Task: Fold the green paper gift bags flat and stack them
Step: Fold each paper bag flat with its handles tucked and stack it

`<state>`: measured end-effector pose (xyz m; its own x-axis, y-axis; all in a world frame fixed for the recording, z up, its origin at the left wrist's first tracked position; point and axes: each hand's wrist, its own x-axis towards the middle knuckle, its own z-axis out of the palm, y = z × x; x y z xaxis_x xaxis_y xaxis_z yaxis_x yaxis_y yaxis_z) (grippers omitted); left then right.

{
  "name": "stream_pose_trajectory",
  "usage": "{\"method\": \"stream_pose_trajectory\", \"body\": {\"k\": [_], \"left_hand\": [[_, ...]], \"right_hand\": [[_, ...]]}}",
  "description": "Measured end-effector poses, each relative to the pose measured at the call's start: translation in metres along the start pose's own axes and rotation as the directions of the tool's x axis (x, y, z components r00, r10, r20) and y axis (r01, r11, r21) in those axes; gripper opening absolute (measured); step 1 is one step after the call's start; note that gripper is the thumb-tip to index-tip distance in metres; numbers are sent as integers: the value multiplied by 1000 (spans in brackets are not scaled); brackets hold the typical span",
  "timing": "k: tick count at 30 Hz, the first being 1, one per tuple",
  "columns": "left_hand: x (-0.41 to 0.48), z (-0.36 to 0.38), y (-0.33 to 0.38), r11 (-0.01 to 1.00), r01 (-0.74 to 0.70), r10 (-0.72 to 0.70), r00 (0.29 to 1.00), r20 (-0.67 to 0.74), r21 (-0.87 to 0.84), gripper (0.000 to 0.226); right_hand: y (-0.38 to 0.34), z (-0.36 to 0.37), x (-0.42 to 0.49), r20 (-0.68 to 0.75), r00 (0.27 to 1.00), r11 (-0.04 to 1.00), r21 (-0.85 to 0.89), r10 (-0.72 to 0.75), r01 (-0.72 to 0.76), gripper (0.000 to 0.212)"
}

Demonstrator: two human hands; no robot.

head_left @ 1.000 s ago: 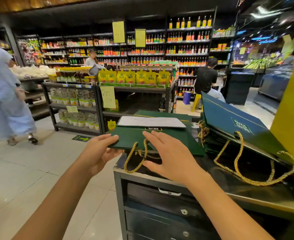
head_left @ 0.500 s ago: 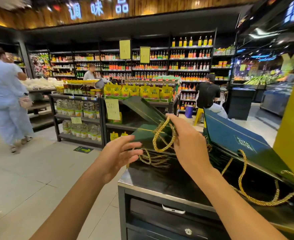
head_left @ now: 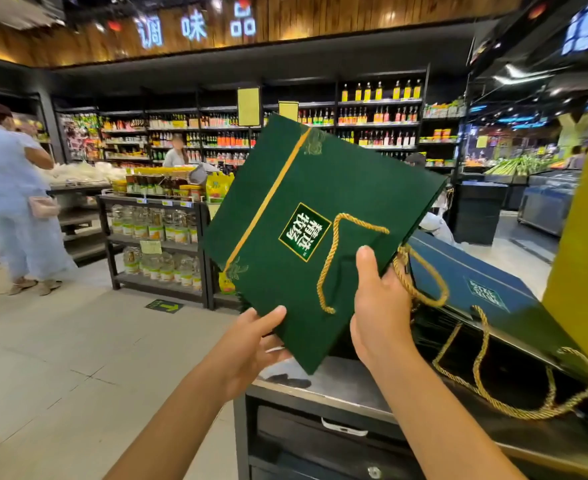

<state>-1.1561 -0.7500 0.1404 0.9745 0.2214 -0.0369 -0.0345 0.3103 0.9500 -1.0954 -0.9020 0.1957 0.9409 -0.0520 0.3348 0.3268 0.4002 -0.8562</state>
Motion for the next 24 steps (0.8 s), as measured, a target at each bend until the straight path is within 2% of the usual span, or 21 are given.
{"method": "stream_pose_trajectory", "body": {"k": [2,5,8,10,13,16,20,24], "left_hand": [[1,-6,-3,994,-36,31,998,-54,-101,31],[2,-21,-3,982,-104,92,993,-77,-160,38],[2,-34,5,981,-157,142,981,-131,-116,40],[4,-41,9,986,-156,143,974,-174,-63,39],[9,-50,10,990,-139,137,968,-212,7,38],[16,-58,9,990,-139,141,954,-266,26,38],[20,-67,8,986,-149,166,934,-315,78,43],[20,-75,6,984,-105,149,929,-339,145,44]], "right_hand": [[9,-5,-2,70,993,991,88,99,-105,22],[21,-17,-5,120,987,994,-45,107,-103,15],[29,-32,-12,202,965,976,-175,168,-133,12],[33,-45,-18,248,941,923,-362,230,-130,10],[35,-68,-20,295,924,770,-638,244,0,37],[34,-82,-21,386,869,653,-750,310,100,48],[33,-89,-24,470,799,625,-765,375,156,54],[22,-92,-26,473,720,580,-806,508,120,56]]}}
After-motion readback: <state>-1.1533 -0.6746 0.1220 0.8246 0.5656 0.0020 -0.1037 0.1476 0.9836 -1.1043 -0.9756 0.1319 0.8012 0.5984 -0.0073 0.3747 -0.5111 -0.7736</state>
